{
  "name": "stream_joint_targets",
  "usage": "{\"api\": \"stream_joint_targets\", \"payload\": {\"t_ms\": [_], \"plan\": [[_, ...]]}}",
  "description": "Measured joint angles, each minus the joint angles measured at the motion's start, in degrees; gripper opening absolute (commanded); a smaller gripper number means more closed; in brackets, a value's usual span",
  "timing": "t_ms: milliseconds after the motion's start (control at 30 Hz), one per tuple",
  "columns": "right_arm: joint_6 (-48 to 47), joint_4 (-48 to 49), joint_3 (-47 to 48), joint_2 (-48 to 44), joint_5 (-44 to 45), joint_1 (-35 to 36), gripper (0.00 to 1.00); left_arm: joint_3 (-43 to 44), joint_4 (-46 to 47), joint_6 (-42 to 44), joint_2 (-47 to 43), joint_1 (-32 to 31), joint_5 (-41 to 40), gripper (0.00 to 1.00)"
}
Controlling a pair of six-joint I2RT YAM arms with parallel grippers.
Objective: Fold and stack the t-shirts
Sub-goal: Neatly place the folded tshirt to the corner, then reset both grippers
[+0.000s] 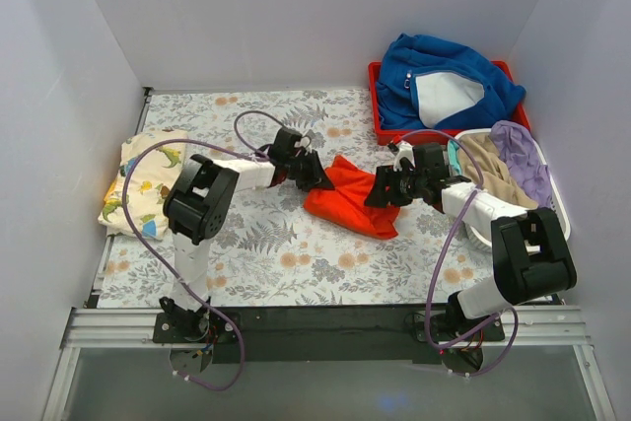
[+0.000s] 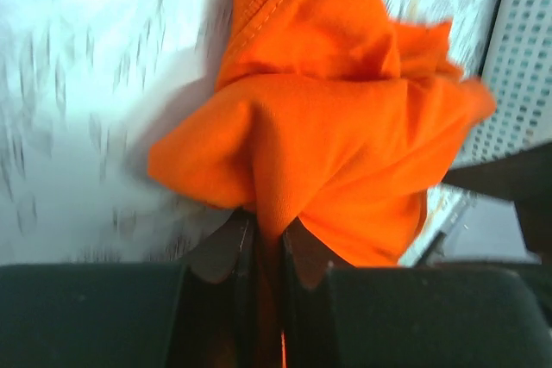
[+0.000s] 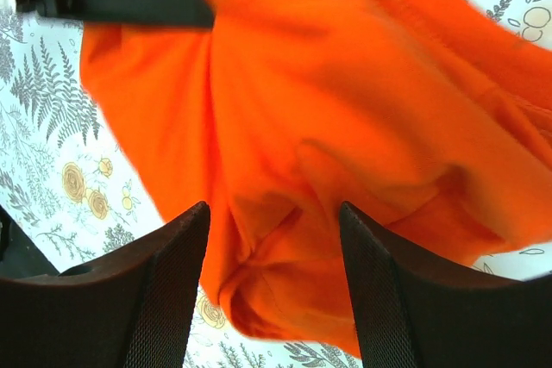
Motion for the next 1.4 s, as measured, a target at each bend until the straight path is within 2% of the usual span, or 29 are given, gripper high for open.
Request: {"api": "stream_joint_targets", "payload": {"t_ms": [167,400,567,667,967,1000,1033,1067,1100,1233,1400], "plan": [[0.1,-0.1,0.0,-0.8,0.3,0.0,0.68,18.5,-9.5,6.1,6.3,2.6,-1.4,0.00],[0.2,0.1,-0.1,-0.9,-0.5,0.0,0.67,47.1,-22.3,17.5,10.3,15.0,-2.3,0.00],[0.2,0.2,0.0,1.8,-2.0,0.0,0.67,69.6,-30.2,26.8,17.8,22.8,-6.5,0.00],[0.1,0.2,0.0,2.9,-2.3,0.0,0.67,70.6,-32.6,30.9,18.4,26.1,-9.5,0.00],[0.0,0.3,0.0,6.6,-3.9,0.0,0.66,64.0,-35.0,38.5,18.4,36.6,-19.3,0.01],[0.0,0.3,0.1,7.0,-4.1,0.0,0.66,62.8,-34.5,38.7,18.3,37.7,-20.9,0.08],[0.0,0.3,0.2,7.5,-4.3,0.0,0.66,61.8,-34.3,38.8,18.3,38.7,-22.6,0.51],[0.0,0.3,0.4,7.7,-4.8,0.0,0.66,61.0,-34.4,38.9,18.3,39.6,-24.4,0.68],[-0.1,0.3,0.5,7.9,-4.9,0.0,0.66,60.6,-34.6,38.6,18.3,40.4,-26.3,0.81],[-0.2,0.5,0.7,8.0,-5.3,0.0,0.66,60.4,-34.2,36.5,18.3,43.0,-33.5,0.82],[-0.2,0.6,0.7,8.0,-5.4,0.0,0.66,60.4,-35.6,31.6,18.0,45.6,-31.3,0.83]]}}
